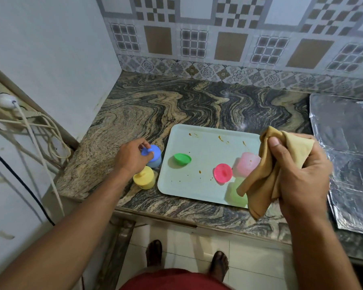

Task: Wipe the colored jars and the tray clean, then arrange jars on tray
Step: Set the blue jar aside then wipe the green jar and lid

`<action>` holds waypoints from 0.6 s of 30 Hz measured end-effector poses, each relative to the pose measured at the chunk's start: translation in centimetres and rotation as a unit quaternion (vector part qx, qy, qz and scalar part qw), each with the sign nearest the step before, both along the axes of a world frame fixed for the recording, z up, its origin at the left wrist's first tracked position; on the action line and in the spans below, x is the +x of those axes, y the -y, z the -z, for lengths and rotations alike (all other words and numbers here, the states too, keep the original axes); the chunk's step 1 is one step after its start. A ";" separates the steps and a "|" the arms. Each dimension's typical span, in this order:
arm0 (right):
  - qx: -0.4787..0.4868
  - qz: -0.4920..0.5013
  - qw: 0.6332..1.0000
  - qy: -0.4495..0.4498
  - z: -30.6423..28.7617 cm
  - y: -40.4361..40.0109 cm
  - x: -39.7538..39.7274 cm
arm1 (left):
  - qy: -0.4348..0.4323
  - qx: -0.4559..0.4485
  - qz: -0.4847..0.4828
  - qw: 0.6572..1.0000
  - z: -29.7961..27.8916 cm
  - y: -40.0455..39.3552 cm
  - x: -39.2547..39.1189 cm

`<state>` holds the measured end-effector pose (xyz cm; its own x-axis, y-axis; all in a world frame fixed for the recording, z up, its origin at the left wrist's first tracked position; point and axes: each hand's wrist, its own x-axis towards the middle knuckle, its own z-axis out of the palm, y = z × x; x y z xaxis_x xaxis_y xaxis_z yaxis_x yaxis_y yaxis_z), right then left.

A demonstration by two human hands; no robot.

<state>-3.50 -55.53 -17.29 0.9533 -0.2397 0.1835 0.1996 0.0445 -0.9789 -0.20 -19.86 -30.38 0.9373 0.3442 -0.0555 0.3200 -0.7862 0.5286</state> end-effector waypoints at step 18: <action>0.003 0.098 0.995 -0.031 2.1 7.0 -3.6 | -0.040 0.047 0.412 0.909 0.1 21.0 -1.0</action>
<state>-7.08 -62.51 -19.39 0.8973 -0.4235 0.1246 0.1447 0.0154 -0.9894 -1.20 -40.84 -30.49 0.8734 -0.4659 -0.1419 -0.3631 -0.8171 0.4478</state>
